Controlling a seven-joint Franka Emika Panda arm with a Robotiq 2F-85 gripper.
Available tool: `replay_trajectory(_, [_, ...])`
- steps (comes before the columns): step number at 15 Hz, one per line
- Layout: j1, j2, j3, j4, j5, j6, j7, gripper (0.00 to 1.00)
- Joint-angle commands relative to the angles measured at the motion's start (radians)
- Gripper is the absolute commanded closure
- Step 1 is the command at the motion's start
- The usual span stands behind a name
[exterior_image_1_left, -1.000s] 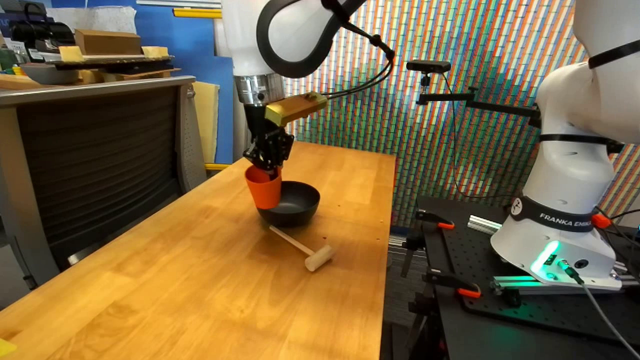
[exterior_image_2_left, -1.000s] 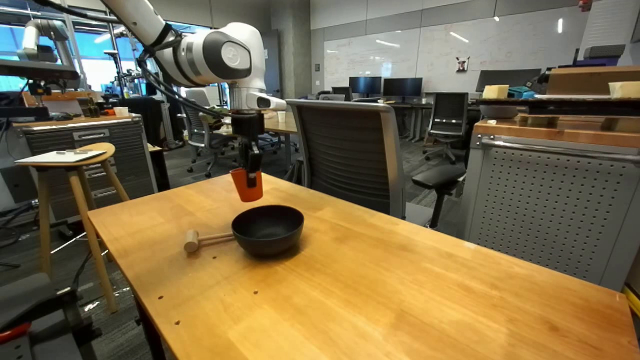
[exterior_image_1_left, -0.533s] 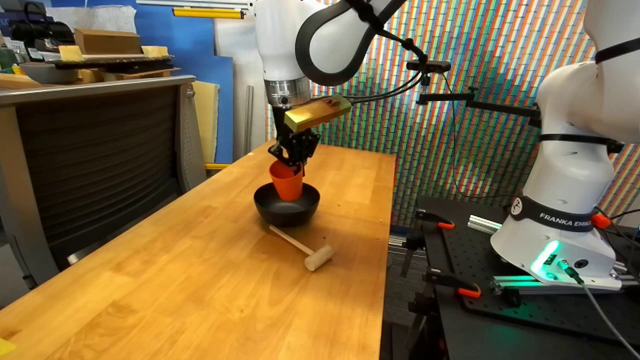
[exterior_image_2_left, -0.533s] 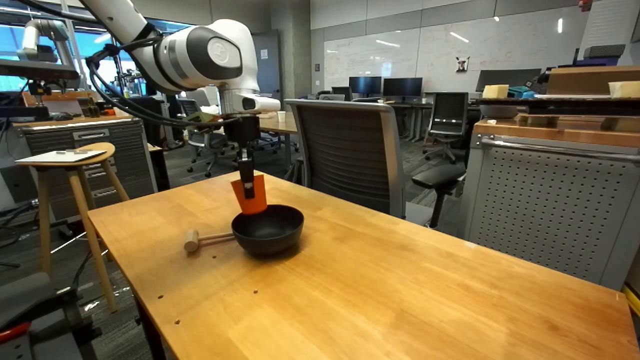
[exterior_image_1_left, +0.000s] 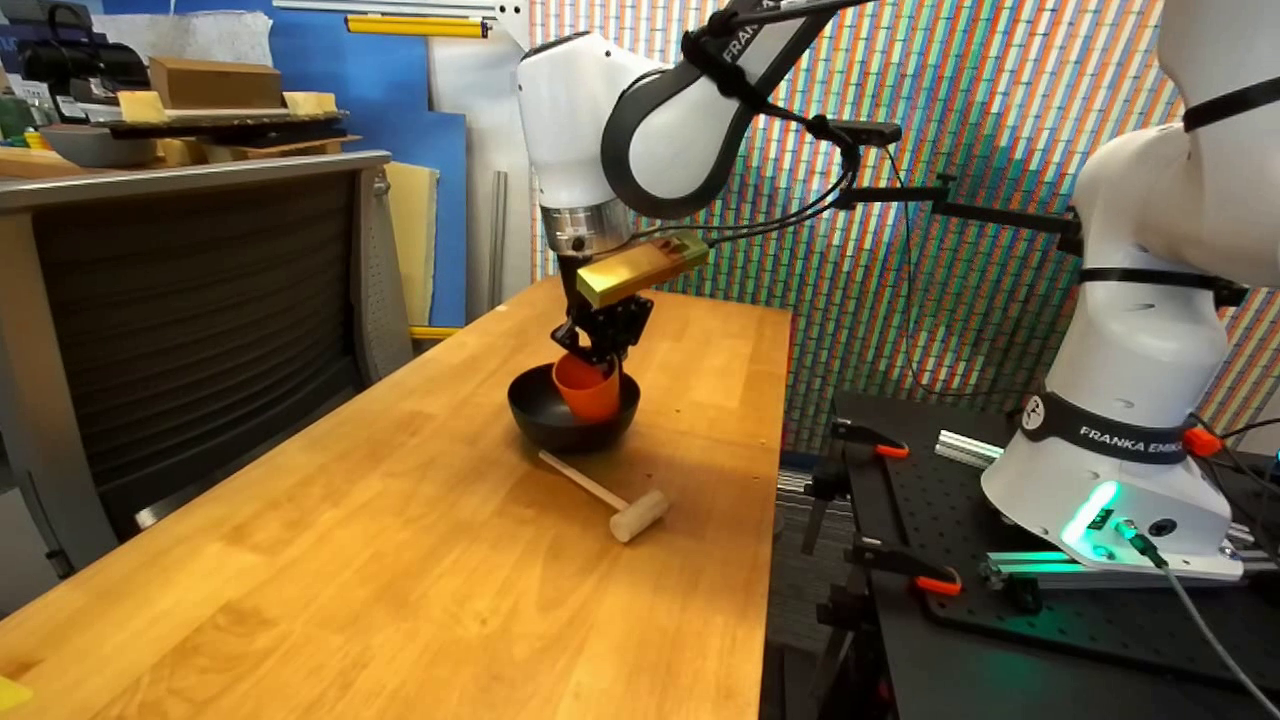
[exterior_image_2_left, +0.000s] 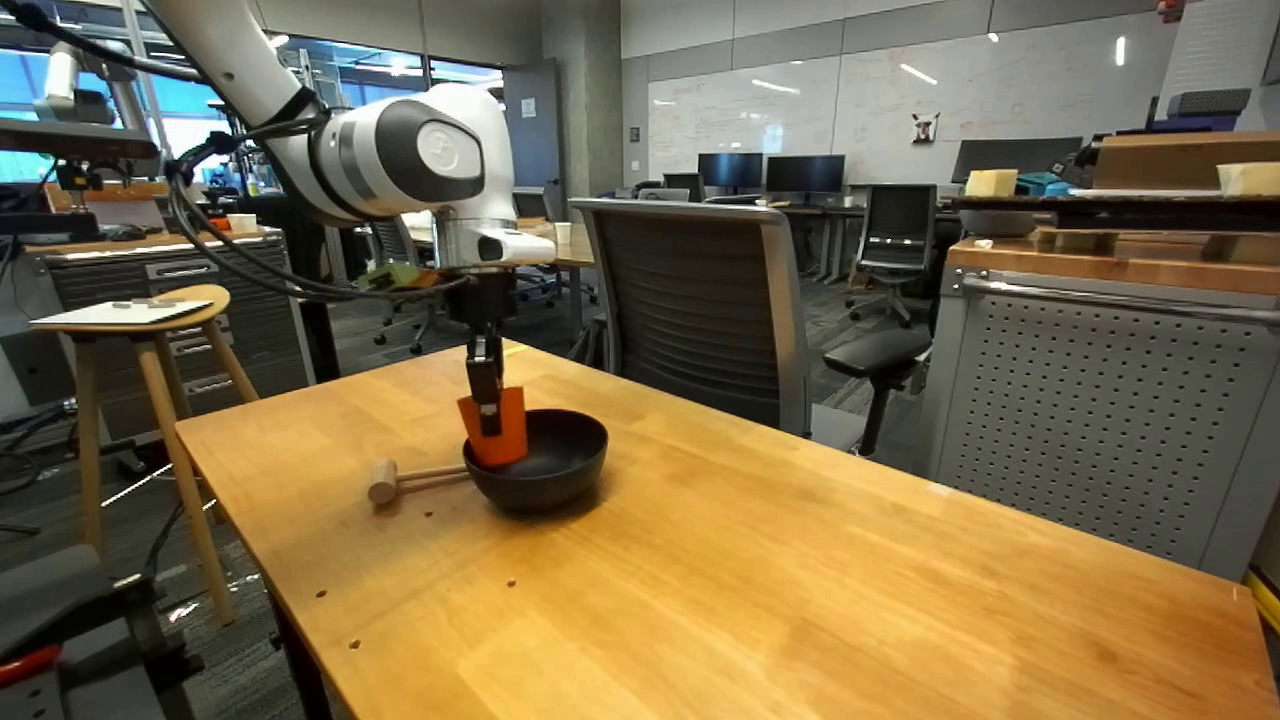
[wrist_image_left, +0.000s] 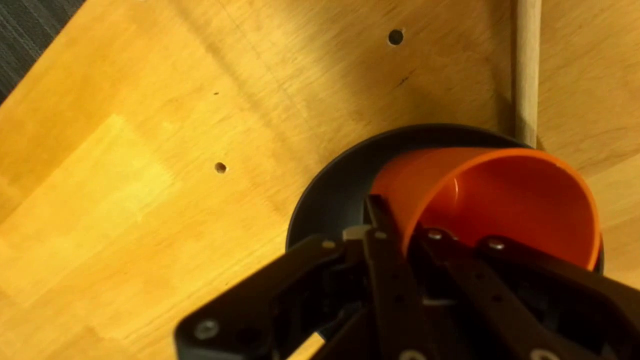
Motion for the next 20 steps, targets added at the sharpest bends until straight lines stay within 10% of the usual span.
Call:
replay_trajectory(1, [-0.004, 0.046, -0.009, 0.020, -0.053, 0.040, 0.046, 0.98])
replay_trajectory(2, [-0.004, 0.055, -0.013, 0.021, -0.058, 0.051, 0.050, 0.98])
replay_trajectory(3, [-0.005, 0.058, -0.017, 0.018, -0.058, 0.062, 0.053, 0.69])
replay_trajectory(13, [0.022, -0.025, -0.040, -0.015, -0.122, 0.073, 0.095, 0.01])
replay_trajectory(20, [0.035, -0.164, 0.050, 0.002, -0.222, -0.031, 0.043, 0.00])
